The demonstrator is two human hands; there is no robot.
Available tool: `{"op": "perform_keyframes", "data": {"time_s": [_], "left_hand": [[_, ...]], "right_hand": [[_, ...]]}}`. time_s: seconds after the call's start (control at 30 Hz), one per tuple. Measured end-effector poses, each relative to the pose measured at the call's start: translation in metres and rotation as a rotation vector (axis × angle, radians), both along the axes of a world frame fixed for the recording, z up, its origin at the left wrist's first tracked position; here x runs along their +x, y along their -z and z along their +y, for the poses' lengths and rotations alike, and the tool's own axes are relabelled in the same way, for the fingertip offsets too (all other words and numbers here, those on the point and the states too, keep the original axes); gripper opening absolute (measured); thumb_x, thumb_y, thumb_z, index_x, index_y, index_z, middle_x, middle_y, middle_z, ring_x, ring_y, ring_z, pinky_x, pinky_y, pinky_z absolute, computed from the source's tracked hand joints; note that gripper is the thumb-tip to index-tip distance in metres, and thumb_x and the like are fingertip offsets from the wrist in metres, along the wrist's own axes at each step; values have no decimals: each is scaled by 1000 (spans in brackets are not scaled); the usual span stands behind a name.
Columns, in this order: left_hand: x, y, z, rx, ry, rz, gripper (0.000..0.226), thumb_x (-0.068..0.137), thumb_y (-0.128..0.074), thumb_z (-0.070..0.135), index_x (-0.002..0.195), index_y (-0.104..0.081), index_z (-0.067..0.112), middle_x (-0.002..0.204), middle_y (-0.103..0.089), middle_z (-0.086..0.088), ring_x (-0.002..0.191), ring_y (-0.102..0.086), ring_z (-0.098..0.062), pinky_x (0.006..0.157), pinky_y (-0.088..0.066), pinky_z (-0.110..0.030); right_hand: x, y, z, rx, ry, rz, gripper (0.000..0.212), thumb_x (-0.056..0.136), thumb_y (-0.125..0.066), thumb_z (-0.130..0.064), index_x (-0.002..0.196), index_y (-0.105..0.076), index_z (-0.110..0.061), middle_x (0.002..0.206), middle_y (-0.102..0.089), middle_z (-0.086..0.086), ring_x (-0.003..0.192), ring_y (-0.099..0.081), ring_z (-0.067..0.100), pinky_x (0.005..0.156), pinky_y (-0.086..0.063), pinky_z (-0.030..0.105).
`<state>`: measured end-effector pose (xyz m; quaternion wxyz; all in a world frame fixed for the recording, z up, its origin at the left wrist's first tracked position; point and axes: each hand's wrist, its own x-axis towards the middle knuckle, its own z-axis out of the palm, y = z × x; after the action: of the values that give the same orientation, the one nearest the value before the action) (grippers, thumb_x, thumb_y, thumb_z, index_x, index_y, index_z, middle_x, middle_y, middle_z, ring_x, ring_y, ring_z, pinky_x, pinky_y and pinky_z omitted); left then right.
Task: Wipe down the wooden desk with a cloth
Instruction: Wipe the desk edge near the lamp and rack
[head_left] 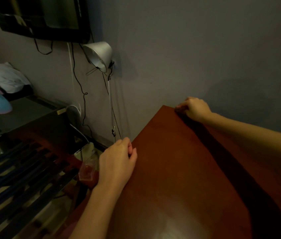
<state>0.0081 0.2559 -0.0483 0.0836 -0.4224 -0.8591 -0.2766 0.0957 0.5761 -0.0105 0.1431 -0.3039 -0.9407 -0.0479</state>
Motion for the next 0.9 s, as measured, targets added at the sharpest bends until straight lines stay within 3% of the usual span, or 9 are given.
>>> {"op": "perform_keyframes", "data": {"time_s": [0.17,0.33,0.53,0.63,0.7,0.8,0.9], "left_hand": [[0,2,0,14,2,-26,19,93,-52,34,77,-48,24,69,-47,9,65,-50,-6,60,-46,-25],[-1,4,1,22,3,-21,20,93,-52,34,76,-48,25,70,-48,9,65,-51,-6,61,-49,-28],[-1,3,1,14,2,-17,20,93,-51,35,75,-47,25,70,-49,9,65,-51,-7,60,-49,-29],[1,4,-1,27,4,-16,20,93,-52,34,75,-47,26,69,-48,9,64,-50,-4,59,-48,-26],[0,4,-1,26,5,-6,21,93,-52,35,74,-47,26,69,-48,9,63,-49,-3,58,-46,-23],[-2,7,1,21,-3,-7,20,92,-51,35,75,-47,25,70,-49,9,65,-51,-6,60,-49,-28],[-1,4,2,8,-9,-3,20,93,-51,36,75,-47,26,71,-49,9,66,-52,-7,60,-50,-29]], "right_hand": [[-43,6,-16,-14,1,17,41,92,-45,5,118,-65,-18,121,-56,9,100,-57,32,66,-39,32],[5,8,-28,-45,-293,-4,37,92,-51,1,117,-67,-20,117,-57,1,104,-57,20,74,-43,28],[-35,5,-5,-45,-73,21,32,96,-46,-3,117,-65,-17,116,-56,8,101,-56,31,68,-41,34],[-54,17,-16,-91,-159,58,40,93,-44,7,118,-65,-16,120,-55,7,107,-56,31,83,-49,41],[-33,17,-18,-98,-269,24,42,90,-46,10,117,-65,-16,122,-56,4,111,-55,25,89,-48,34],[1,7,-4,-84,-269,-15,39,91,-48,8,115,-67,-16,124,-57,2,112,-56,21,83,-43,24],[-13,6,14,-43,-116,-2,42,92,-41,8,117,-65,-18,124,-56,4,110,-56,27,78,-46,33]]}}
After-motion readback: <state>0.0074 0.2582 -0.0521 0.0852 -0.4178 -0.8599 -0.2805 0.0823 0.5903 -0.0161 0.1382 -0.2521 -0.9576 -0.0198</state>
